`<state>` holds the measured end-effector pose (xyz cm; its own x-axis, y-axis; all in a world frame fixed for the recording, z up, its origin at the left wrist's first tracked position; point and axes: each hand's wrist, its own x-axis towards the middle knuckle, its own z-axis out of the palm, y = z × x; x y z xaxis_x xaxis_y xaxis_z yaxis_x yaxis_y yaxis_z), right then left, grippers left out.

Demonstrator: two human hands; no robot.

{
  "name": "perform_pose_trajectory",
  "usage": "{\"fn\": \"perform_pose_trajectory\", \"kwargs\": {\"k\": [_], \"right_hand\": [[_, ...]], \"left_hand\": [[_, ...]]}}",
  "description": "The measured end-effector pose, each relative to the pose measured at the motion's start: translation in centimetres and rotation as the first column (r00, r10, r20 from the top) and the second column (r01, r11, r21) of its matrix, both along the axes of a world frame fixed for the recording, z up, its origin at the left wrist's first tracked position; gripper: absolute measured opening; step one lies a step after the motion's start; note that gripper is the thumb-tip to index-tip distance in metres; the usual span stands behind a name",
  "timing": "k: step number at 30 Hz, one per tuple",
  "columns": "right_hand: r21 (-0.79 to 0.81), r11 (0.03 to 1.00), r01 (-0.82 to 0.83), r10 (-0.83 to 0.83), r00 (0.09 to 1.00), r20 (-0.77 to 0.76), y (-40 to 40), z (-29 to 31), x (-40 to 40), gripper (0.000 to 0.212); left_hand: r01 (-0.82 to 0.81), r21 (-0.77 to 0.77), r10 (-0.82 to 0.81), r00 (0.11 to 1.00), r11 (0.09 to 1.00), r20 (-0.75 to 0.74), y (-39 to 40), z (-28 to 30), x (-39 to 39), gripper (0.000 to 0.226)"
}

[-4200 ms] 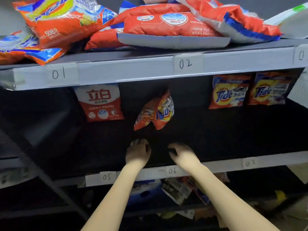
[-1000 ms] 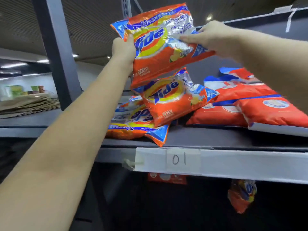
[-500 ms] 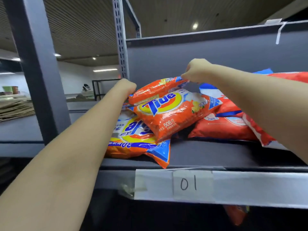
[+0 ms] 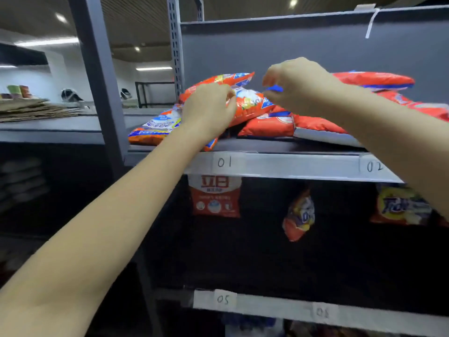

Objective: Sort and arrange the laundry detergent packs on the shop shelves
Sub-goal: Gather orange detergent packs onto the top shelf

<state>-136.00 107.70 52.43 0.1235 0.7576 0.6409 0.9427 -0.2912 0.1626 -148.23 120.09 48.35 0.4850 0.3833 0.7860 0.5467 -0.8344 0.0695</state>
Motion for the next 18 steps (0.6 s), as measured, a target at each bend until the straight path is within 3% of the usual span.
{"fn": "perform_pose_trajectory", "kwargs": {"k": [4,8,13,18], "right_hand": [[0.083,0.987,-0.141,0.142,0.990,-0.005,-7.2,-5.3,-1.8,0.029],[0.077,0.982,-0.170,0.181,0.970,-0.164,-13.2,-11.9,-3.0,0.029],[-0.063,0.996,-0.058,0.035,0.946,-0.323,-16.4,-20.2,-0.9,0.034],[-0.211,0.976,0.056,-0.154,0.860,-0.486,-16.3,-27.4,2.9,0.033]], "left_hand": [[0.138,0.088,-0.143,0.988,0.986,0.053,-6.1,-5.2,-2.2,0.037],[0.247,0.096,-0.251,0.967,0.964,0.032,-11.0,-11.3,-3.0,0.039],[0.254,-0.118,-0.266,0.959,0.960,-0.100,-14.1,-18.3,-1.6,0.025],[0.175,-0.344,-0.262,0.938,0.923,-0.226,-15.1,-24.1,1.5,0.029]]}}
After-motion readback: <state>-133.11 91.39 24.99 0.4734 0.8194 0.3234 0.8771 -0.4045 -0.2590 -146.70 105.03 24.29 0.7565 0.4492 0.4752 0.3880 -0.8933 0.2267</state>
